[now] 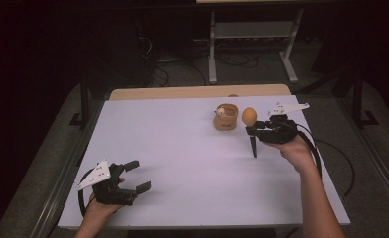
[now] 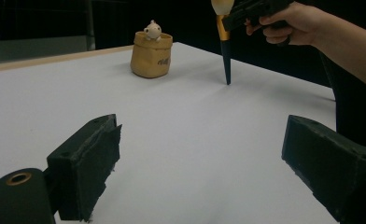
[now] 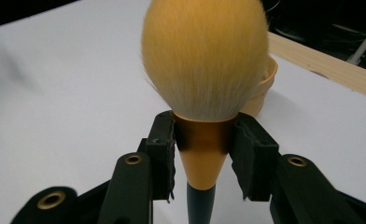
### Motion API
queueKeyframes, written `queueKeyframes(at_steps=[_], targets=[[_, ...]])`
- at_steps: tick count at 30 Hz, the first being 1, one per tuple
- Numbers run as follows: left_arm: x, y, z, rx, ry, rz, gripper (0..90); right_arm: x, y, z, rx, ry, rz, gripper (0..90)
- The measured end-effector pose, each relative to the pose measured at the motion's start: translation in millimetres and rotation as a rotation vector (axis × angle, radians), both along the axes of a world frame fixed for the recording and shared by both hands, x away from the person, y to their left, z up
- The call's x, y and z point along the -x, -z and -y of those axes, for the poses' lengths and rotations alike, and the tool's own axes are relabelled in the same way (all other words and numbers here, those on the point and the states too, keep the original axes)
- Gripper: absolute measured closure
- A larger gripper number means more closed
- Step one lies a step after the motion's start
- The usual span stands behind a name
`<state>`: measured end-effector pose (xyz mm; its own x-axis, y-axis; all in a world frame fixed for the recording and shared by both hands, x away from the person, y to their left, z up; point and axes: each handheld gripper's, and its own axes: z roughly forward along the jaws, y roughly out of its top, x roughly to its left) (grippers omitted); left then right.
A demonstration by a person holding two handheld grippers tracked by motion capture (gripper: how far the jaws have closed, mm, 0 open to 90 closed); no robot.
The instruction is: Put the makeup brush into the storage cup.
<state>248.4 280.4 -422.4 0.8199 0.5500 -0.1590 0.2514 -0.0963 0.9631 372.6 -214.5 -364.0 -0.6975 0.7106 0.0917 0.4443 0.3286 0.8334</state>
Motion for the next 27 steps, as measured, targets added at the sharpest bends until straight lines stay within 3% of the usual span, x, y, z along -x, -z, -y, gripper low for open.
queueKeyframes(at_steps=[17, 27], targets=[[-1.5, 0.5, 1.7, 0.005, 0.004, -0.006, 10.8, 0.0, 3.2, 1.9, -0.13, 0.078, 0.064, 61.3], [-1.3, 0.3, 1.3, 0.003, 0.004, -0.006, 10.8, 0.5, 2.3, 1.4, -0.149, 0.117, 0.099, 61.3]])
